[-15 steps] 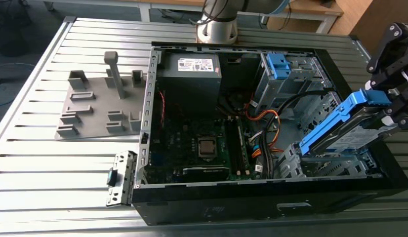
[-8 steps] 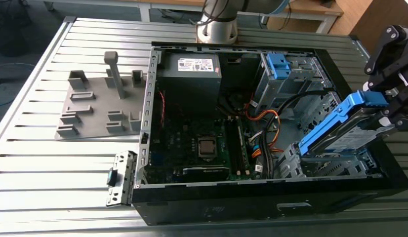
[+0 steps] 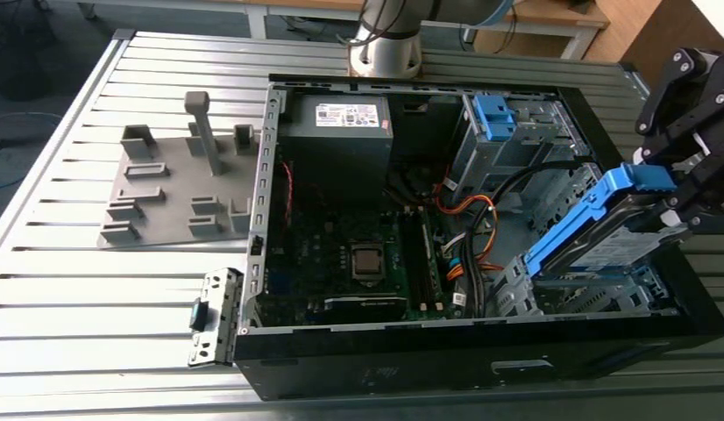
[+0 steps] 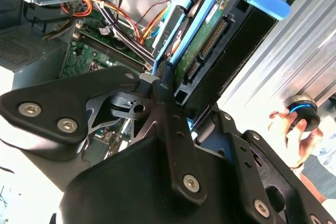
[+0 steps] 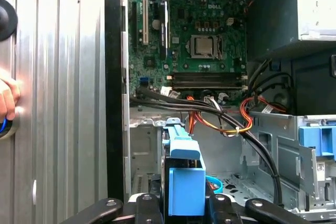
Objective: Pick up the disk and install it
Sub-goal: 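Insert the disk into the insertion slot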
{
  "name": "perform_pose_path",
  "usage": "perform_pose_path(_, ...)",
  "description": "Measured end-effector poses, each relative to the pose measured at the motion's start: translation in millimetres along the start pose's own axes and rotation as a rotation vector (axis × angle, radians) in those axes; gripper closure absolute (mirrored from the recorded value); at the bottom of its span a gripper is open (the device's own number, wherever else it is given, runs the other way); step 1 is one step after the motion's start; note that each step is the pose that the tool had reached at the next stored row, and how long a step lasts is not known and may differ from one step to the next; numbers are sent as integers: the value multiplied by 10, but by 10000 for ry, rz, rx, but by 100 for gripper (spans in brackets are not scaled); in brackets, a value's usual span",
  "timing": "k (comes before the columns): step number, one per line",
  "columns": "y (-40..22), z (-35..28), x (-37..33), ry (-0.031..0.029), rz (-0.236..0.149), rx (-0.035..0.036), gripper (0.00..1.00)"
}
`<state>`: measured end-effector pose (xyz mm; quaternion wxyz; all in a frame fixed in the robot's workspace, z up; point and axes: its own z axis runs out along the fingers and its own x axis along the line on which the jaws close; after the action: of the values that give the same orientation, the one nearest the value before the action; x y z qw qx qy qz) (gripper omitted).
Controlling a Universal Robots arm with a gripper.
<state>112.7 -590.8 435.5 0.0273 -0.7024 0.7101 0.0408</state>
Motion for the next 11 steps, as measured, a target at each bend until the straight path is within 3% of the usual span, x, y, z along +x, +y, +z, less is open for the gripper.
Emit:
perform_pose_path(5,2,4,-1,2,-2,7,64)
perform_pose_path(11,1,65,5,11,-1,5,64)
